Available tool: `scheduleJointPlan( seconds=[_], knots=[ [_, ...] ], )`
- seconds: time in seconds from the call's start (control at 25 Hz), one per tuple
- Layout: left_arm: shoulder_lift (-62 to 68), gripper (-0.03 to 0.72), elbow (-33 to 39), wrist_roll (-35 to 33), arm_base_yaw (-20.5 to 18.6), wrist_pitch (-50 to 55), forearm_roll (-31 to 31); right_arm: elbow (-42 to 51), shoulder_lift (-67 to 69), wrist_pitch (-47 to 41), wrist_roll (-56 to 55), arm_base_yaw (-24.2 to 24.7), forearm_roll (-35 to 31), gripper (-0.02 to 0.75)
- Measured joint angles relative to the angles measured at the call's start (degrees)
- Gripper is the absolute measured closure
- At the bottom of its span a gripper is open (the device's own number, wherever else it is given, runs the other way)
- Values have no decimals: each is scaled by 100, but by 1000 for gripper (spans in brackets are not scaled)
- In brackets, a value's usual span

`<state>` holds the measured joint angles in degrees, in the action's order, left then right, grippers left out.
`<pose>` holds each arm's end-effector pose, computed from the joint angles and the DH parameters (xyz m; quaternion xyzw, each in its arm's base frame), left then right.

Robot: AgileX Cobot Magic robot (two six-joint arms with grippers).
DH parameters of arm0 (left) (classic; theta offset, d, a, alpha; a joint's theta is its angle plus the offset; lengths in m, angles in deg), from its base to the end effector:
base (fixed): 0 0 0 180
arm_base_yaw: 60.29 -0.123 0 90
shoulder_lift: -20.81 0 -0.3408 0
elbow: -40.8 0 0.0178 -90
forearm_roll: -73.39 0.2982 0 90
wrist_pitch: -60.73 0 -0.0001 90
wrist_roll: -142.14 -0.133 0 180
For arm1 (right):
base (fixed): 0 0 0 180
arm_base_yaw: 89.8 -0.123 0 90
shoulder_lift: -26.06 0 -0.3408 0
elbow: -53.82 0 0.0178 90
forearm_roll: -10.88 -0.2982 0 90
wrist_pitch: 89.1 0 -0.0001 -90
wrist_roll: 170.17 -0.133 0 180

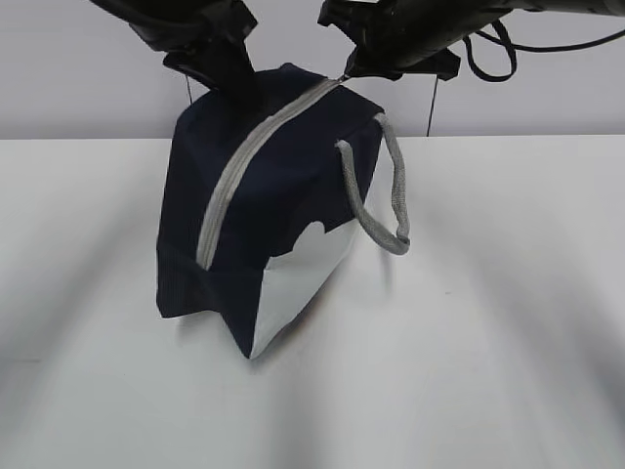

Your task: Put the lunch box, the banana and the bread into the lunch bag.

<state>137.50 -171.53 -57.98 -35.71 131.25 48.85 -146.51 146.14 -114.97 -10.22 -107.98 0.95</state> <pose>0.4361 -0.2567 0.3653 0.3390 0.8919 -0.2191 0.2041 0.5440 0.1892 0.3083 0.0665 0.8852 0.2144 0.4075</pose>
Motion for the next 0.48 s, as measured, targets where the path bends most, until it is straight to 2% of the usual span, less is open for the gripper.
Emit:
scheduleJointPlan(
  seconds=[0.48],
  knots=[
    [-467,676,33,13,12,146,106,-5,173,-212,0,-10,79,738]
  ],
)
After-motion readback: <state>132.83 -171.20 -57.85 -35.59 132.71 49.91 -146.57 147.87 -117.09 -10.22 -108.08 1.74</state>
